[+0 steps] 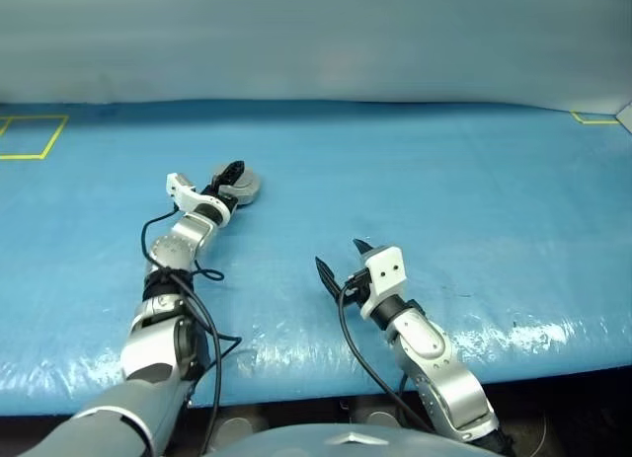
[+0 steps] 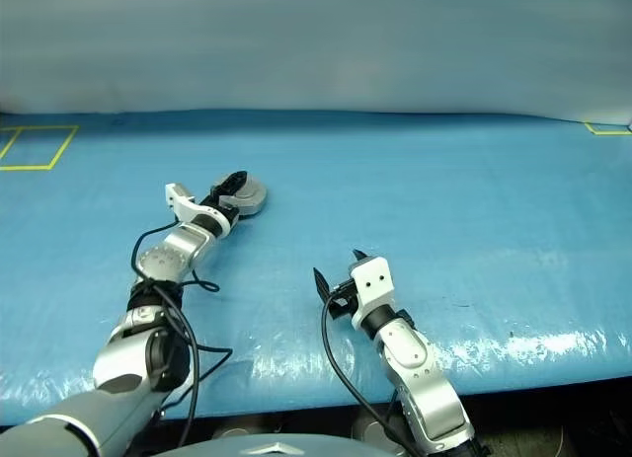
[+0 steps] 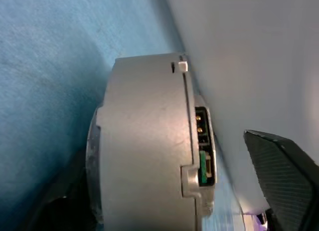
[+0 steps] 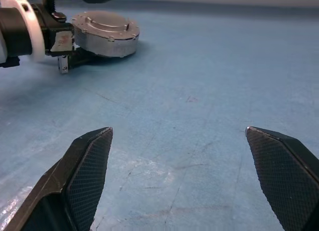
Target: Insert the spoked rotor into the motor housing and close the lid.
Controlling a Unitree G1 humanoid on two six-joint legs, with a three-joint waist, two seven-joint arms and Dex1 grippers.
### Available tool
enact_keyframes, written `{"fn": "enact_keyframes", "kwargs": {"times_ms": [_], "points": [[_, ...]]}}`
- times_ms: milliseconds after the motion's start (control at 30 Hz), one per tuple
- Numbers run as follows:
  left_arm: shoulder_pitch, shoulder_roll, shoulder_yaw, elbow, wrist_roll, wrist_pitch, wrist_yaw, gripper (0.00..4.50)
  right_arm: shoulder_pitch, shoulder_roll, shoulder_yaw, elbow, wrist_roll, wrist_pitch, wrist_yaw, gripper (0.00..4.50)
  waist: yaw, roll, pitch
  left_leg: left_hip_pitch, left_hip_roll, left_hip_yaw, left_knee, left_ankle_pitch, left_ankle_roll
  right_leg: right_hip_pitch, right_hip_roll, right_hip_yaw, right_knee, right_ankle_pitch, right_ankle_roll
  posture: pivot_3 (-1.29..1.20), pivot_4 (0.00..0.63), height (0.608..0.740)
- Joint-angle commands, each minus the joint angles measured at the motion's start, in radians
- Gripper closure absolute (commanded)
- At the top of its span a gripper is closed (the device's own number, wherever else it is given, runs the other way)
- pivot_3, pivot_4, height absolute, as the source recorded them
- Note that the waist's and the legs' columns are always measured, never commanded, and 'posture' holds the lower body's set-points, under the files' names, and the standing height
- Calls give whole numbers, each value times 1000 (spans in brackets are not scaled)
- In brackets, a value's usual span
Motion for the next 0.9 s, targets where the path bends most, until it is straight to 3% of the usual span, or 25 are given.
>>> {"fn": "enact_keyframes", "kwargs": {"times_ms": [33, 200, 267, 367, 467, 600, 800, 900], "points": [[203, -31, 21, -224, -57, 146, 99, 35, 1, 13, -3, -19, 0, 5, 19, 0, -2, 1, -1, 2, 0, 1, -1, 0, 0, 1, 0, 1, 0, 0, -1, 0, 150, 740], [474, -57, 29, -546, -151, 255, 166, 35, -2, 30, -12, -26, 45, 75, 52, 0, 3, 3, -3, 10, 1, 3, -1, -3, 1, 9, 0, 3, -1, -5, -6, 0, 150, 740], [572, -43, -6, -672, -126, 260, 159, 35, -5, 32, -19, -28, 61, 100, 68, 0, 6, 4, -5, 11, 1, 3, 0, -3, 1, 10, -1, 3, 0, -5, -6, 0, 150, 740], [719, 23, -159, -845, 95, 164, 110, 35, -22, 21, -23, -4, 44, 112, 82, 0, 11, 5, -7, 11, 1, 3, 0, -3, 1, 10, -1, 3, 0, -5, -7, 0, 150, 740], [807, 3, -265, -924, 346, -117, 73, 35, -30, 26, -33, 14, 34, 99, 78, 0, 14, 10, -10, 11, 1, 6, 0, -3, 0, 10, -1, 5, -1, -5, -7, 0, 150, 740], [887, 54, -414, -922, 663, -429, 2, 35, -33, 18, -44, 32, -3, 61, 70, 0, 19, 9, -10, 8, 1, 7, -1, -4, -1, 5, -1, 6, 0, -5, -7, 0, 150, 740], [886, 109, -495, -864, 860, -655, -74, 35, -10, 33, -70, 50, -48, -28, 41, 0, 36, 8, -10, 0, 0, 7, 0, -3, 1, -3, -1, 6, 0, -5, -7, 0, 150, 740], [885, 131, -514, -846, 876, -694, -114, 35, 0, 35, -82, 55, -47, -93, 54, 0, 31, 9, -10, 0, 1, 9, 0, -4, 2, -4, -1, 6, 0, -5, -7, 0, 150, 740]]}}
